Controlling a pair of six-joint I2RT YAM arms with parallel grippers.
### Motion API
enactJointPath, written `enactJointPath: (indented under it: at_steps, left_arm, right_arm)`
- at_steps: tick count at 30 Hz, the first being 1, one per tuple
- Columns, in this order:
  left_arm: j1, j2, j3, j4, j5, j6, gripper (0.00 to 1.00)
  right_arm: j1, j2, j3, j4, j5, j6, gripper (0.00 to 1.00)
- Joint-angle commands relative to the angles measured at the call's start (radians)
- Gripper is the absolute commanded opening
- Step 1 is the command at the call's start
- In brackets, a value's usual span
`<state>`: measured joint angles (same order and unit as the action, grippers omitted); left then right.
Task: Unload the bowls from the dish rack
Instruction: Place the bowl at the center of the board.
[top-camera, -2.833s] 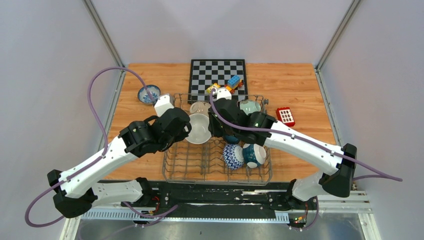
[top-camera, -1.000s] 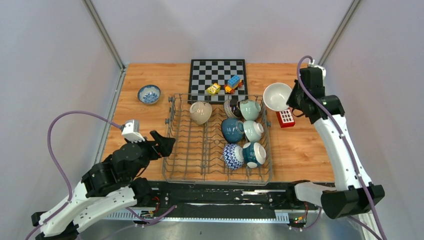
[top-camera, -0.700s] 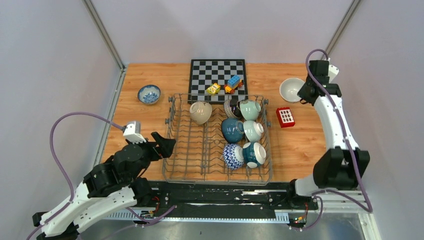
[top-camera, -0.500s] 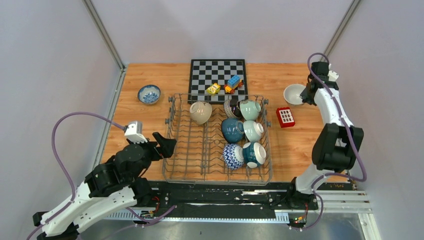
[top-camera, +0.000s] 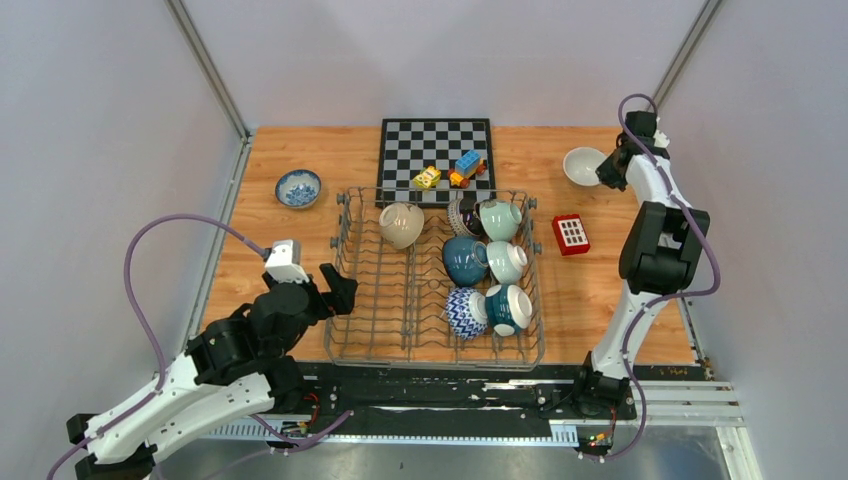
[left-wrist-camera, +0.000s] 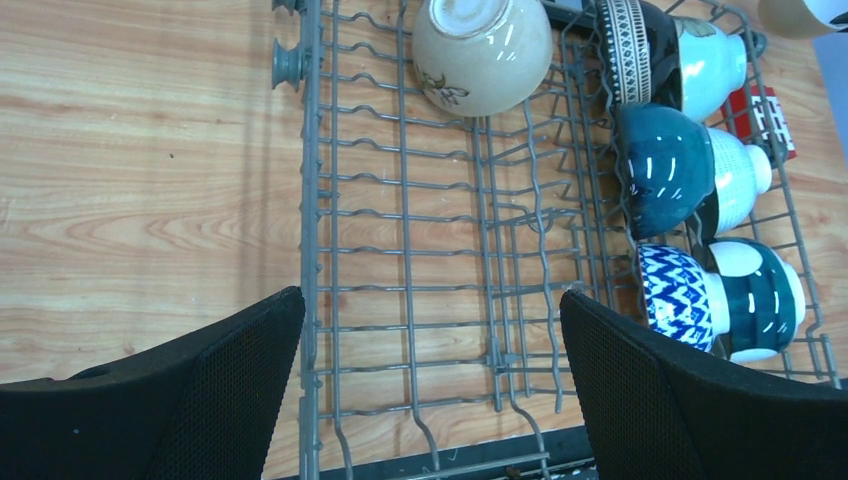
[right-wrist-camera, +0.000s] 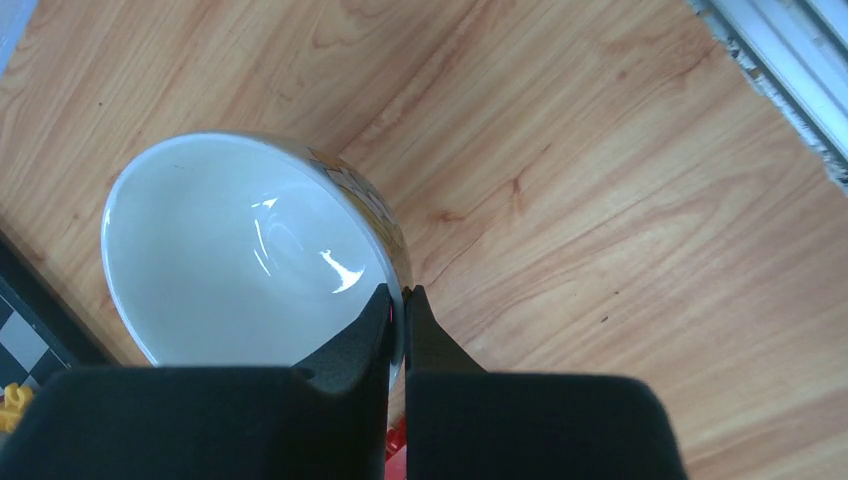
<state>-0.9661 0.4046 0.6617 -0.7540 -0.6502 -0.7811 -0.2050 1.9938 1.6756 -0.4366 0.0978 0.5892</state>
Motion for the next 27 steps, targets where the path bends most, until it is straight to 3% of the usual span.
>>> enactJointPath:
  at_steps: [1, 18, 27]
  left_arm:
    - [0.000, 0.010, -0.020, 0.022, -0.031, 0.005, 1.00]
    - [0.001, 0.039, -0.035, 0.020, -0.033, -0.012, 1.00]
    - [0.000, 0.038, -0.040, 0.011, -0.031, -0.030, 1.00]
  right_arm:
    - [-0.035, 0.035, 0.028, 0.071, -0.126, 0.071, 0.00]
    - [-0.038, 0.087, 0.008, 0.077, -0.113, 0.034, 0.00]
    - [-0.042, 0.095, -0.003, 0.073, -0.122, 0.008, 0.07]
